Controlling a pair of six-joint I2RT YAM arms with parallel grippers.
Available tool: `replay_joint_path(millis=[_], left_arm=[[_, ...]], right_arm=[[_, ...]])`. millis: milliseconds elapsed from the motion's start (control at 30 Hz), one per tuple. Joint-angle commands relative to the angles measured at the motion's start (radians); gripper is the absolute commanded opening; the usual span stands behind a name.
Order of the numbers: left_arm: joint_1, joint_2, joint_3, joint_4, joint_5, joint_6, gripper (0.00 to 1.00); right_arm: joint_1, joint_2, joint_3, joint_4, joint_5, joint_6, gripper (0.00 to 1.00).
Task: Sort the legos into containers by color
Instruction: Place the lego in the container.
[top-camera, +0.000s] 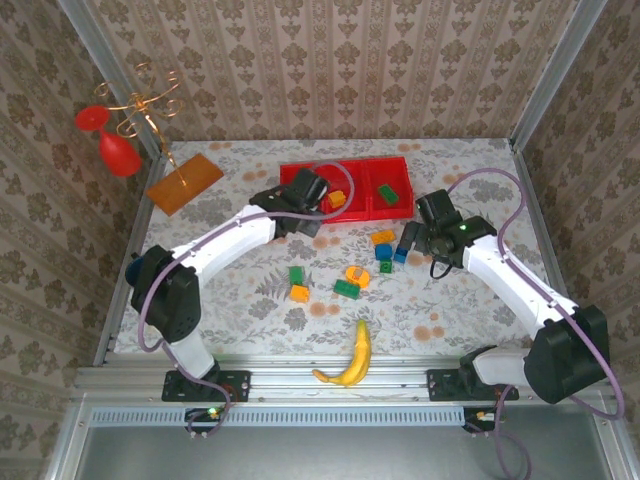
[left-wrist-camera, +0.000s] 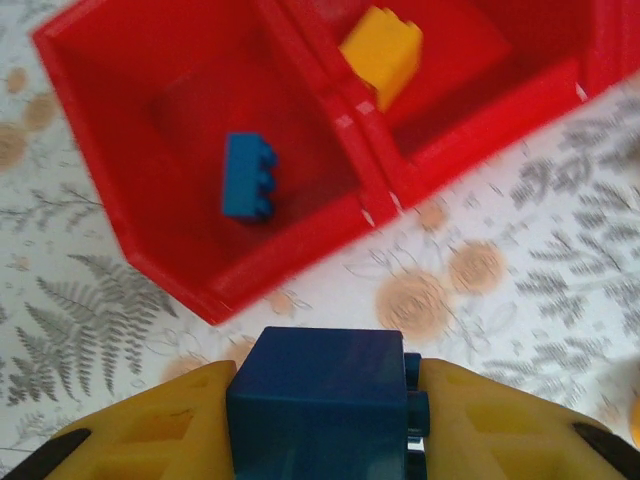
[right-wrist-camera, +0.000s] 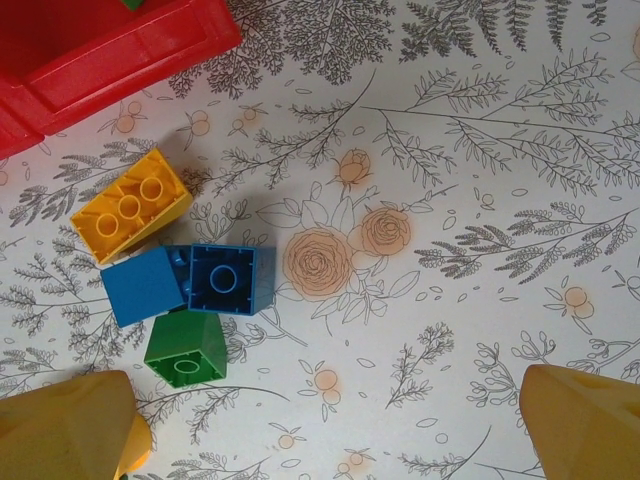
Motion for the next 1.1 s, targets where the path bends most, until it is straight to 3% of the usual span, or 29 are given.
replay_joint_path(millis=[0,300,1067], left_arm=[[0.053,0.032,0.043,0.055,0.007,0.008,0.27],[0.157,0.111,0.087,0.155,0.066,0.019,0.27],[0.200,0.254,0.170,0.156,0.092,0.069,0.27]], right_arm=[[0.010,-0.035,-0.016,-0.001,0.034,-0.006,1.00],[0.011,-0.031,-0.014,-0.004,0.030,0.007,1.00],[0.012,0.005,0.017,-0.011,0.008,0.014,1.00]])
